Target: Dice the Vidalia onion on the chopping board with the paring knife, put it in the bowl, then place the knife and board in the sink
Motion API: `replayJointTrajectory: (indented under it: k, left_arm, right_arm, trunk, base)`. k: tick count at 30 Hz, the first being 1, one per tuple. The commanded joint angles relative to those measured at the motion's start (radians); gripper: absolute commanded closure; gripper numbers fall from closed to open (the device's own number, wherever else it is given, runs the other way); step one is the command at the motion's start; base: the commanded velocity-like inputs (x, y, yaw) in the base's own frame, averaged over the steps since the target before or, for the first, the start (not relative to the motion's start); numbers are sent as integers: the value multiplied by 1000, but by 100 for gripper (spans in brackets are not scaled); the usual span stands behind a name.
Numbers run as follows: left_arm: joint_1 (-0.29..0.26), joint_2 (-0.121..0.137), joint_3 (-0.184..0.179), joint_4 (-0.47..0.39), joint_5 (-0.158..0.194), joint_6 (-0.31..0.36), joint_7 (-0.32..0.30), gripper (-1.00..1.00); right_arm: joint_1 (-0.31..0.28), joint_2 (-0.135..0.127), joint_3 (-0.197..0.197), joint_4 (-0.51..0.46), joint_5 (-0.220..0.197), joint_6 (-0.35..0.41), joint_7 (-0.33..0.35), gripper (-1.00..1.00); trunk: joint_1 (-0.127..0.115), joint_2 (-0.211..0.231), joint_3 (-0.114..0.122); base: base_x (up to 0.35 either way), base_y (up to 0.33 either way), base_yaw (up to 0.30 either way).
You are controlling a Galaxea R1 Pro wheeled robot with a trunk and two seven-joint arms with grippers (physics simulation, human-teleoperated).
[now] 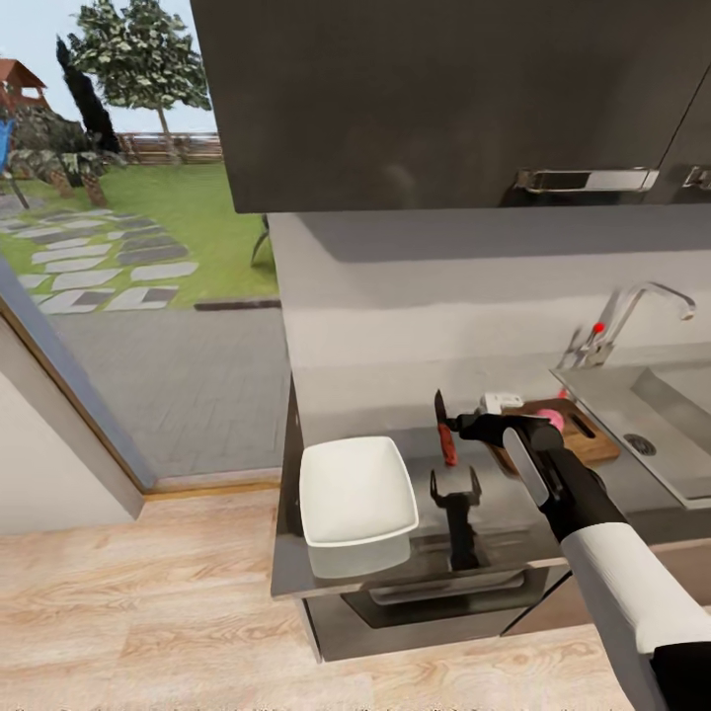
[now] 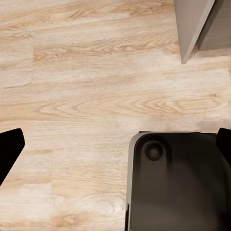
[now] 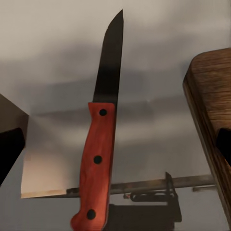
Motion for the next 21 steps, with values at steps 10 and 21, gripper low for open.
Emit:
replayJointTrajectory:
  k: [10, 21]
  left_arm:
    - [0, 1, -8, -1, 11, 0, 4, -100]
    - [0, 1, -8, 10, 11, 0, 4, -100]
  right_arm:
    - [-1, 4, 4, 12, -2, -37, -1, -100]
    - [-1, 17, 4, 20, -4, -50, 0, -100]
  trunk:
    - [1, -2, -18]
    - [1, -2, -36]
  base:
    - [0, 0, 0]
    - [0, 0, 0]
